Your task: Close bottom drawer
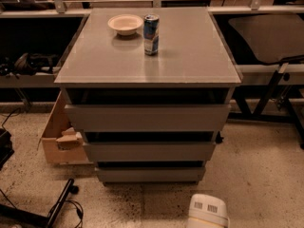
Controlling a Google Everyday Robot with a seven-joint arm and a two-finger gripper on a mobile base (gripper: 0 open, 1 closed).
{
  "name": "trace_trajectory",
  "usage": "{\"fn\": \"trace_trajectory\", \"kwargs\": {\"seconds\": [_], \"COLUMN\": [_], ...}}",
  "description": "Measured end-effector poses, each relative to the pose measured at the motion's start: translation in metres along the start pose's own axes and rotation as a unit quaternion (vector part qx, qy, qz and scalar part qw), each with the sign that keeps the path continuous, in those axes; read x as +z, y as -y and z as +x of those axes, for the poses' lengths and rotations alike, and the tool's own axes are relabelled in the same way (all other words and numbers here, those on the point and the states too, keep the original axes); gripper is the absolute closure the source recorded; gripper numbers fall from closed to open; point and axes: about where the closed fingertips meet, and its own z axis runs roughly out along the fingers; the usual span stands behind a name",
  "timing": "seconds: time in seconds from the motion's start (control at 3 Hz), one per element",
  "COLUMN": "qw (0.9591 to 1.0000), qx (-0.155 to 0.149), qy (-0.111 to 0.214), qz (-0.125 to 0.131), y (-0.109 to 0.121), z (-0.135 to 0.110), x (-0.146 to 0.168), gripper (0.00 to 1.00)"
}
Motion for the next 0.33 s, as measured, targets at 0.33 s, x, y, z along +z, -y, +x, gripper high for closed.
{"fn": "trace_trajectory", "kwargs": {"seconds": [0.33], "qw": [0.9924], "qx": [0.106], "qy": [-0.05], "qz": [0.035], "y": [-0.016], "z": [0.0661], "x": [-0.0485], "gripper": [0.82]}}
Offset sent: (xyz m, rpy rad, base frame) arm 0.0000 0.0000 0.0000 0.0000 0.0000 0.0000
